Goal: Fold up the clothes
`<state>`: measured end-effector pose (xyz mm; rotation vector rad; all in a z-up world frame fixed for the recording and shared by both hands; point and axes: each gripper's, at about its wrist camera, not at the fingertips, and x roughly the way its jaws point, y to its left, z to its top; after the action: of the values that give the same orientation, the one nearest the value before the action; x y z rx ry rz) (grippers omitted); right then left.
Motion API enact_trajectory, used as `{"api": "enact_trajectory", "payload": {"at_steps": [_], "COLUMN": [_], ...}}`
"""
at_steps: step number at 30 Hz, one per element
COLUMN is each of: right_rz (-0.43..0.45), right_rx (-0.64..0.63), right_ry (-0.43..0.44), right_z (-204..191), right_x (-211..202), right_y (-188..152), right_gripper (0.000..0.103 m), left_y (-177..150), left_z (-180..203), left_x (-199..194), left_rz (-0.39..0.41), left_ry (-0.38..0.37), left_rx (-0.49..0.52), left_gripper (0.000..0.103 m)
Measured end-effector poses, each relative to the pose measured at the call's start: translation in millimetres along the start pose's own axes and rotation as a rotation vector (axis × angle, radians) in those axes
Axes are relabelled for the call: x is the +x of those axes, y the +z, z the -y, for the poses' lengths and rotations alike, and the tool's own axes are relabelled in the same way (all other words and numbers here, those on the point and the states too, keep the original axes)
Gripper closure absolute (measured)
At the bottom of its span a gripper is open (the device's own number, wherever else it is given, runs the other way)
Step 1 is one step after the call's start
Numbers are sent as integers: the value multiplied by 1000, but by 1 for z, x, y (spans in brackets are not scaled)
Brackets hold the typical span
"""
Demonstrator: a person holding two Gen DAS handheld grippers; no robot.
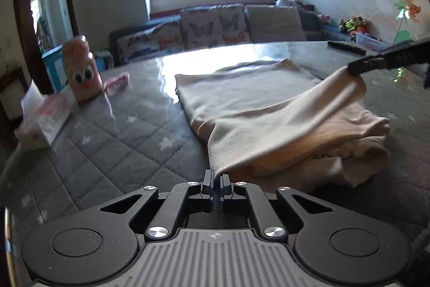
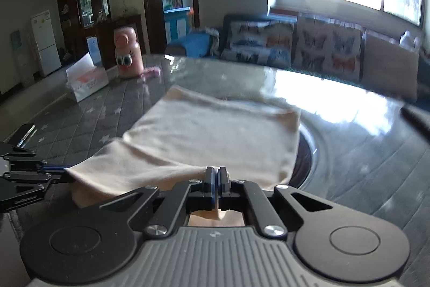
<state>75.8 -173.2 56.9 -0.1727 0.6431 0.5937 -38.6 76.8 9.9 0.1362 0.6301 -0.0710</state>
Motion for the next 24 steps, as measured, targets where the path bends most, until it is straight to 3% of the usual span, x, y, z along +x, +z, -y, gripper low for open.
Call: {"api": "enact_trajectory", "payload": {"at_steps": [3, 8, 16, 24], "right_rz": [-13, -119, -102, -125], "right_rx": [-11, 27, 45, 118], "right_ry": [-25, -11, 23, 44], "right_z": [3, 12, 23, 31], "right_x": [3, 28, 22, 53], "right_y": [-7, -34, -20, -23], "right_gripper": [101, 99, 89, 86], "left_y": [-4, -6, 20, 53], "left_z": [4, 6, -13, -2], "left_x": [4, 7, -9, 32], "left_rz": [-35, -78, -22, 7], "left_ry": [-10, -29, -20, -68], "left_rx": [24, 54, 47, -8], "left_gripper": [98, 94, 92, 91]}}
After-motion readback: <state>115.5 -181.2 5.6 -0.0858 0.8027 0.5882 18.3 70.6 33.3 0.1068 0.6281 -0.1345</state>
